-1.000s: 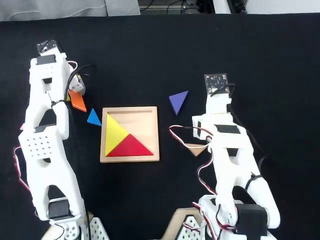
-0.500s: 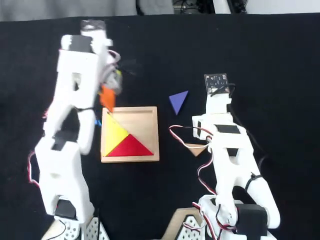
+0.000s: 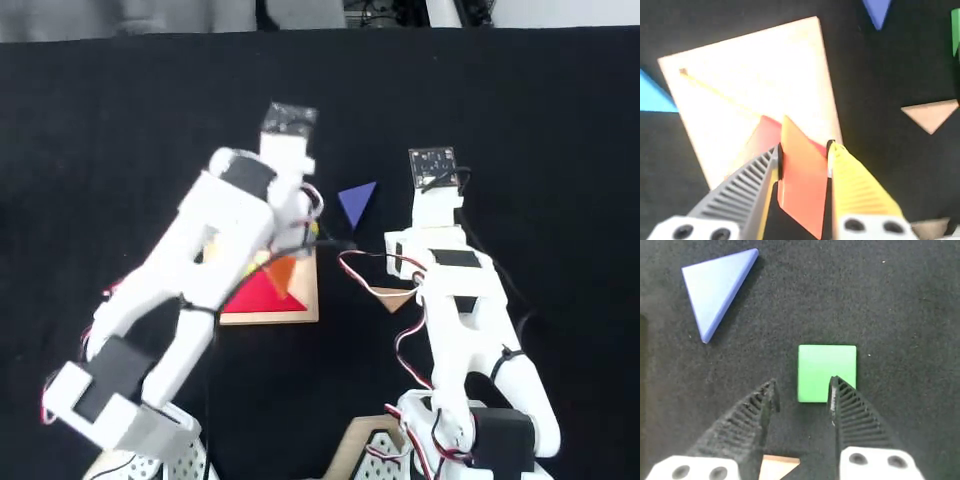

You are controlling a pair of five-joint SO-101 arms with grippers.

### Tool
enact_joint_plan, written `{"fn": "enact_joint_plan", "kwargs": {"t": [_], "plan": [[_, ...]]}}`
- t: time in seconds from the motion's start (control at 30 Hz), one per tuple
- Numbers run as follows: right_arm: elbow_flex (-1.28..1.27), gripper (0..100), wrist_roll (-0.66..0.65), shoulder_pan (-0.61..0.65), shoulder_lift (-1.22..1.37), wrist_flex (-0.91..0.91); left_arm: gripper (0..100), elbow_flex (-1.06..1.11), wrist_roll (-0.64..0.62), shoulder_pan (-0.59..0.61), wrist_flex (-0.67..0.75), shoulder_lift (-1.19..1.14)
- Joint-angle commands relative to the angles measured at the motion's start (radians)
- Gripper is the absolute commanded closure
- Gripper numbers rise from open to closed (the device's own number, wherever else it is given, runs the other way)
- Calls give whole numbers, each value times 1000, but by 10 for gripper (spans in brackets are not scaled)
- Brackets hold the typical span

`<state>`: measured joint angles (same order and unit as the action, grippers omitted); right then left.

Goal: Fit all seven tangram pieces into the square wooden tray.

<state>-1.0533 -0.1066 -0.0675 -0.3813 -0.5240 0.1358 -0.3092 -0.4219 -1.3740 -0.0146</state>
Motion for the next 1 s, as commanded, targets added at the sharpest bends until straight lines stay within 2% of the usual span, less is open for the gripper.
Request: {"fn": "enact_joint_plan", "kwargs": {"t": [0.0, 0.17, 0.23, 0.4, 0.87, 0.97], "plan": [[30, 832, 15, -34, -44, 12, 873, 214, -164, -16, 269, 110], [30, 832, 11, -34, -44, 12, 870, 377, -250, -16, 474, 120], [30, 832, 11, -32, -44, 12, 870, 406, -298, -16, 519, 120], [31, 832, 11, -32, -44, 12, 870, 453, -308, -22, 592, 118], [31, 832, 11, -32, -44, 12, 868, 478, -308, -24, 603, 118], [31, 832, 11, -32, -44, 12, 816, 484, -308, -24, 601, 118]]}}
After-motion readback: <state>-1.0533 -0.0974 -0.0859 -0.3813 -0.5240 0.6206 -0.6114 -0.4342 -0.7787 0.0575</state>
